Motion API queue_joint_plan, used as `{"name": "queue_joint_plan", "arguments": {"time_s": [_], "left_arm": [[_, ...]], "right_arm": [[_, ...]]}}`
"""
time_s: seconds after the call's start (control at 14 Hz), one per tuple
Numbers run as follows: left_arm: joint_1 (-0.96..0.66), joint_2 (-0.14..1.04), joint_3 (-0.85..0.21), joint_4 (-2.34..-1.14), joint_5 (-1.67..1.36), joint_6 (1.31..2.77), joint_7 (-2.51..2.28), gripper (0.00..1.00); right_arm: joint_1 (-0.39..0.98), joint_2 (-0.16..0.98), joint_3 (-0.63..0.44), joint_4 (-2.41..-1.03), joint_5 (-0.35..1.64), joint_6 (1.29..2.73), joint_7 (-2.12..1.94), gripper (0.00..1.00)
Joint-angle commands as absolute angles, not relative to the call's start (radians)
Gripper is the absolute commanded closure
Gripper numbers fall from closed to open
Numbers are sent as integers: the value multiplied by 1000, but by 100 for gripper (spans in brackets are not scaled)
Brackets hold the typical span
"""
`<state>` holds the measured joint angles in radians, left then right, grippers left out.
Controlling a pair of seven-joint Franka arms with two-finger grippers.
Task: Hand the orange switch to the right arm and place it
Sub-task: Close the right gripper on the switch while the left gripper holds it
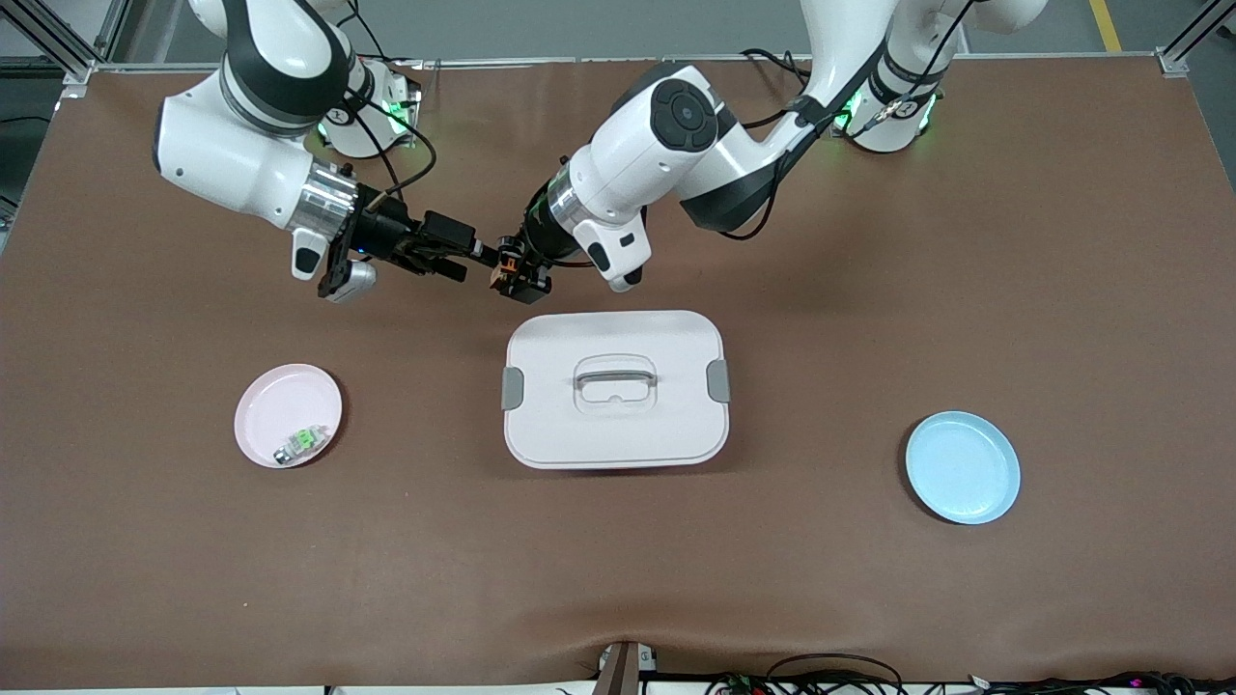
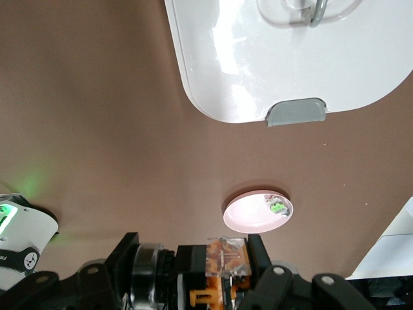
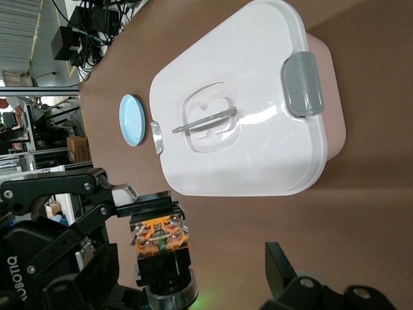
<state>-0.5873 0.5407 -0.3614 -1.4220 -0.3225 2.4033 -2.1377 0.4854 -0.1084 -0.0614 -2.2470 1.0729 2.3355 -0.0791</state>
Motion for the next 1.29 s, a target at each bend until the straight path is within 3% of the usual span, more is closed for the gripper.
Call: {"name": "queue_joint_plan", "arguments": {"time_s": [0.0,0.43,0.5,0.57,0.64,0.93,1.21], "left_arm": [[-600,546,-351,-1405,-291,2410,-2164,72],[-598,545,-353,-1407,-287,2410,-2164,72],[-598,545,-353,-1407,-287,2410,-2164,72],[-598,545,-351,-1407,-287,2410,-2163,72],[-598,545,-353,-1408,-287,2410,-2163,72],[-598,543,-353,-1408,-287,2410,-2163,72],[-597,543,-351,-1410,-287,2410,-2160,72]], "right_arm": [[537,-123,-54,-2264,1097,2411,-46,0],[561,-117,-54,-2264,1097,2445,-46,0],[561,-117,-54,-2264,1097,2445,-55,4],[561,-118,-54,-2264,1097,2444,-55,21],[560,-118,-54,-2264,1097,2442,-52,46],[561,-118,-54,-2266,1097,2450,-46,100],[557,-121,-54,-2269,1095,2444,-43,100]]}}
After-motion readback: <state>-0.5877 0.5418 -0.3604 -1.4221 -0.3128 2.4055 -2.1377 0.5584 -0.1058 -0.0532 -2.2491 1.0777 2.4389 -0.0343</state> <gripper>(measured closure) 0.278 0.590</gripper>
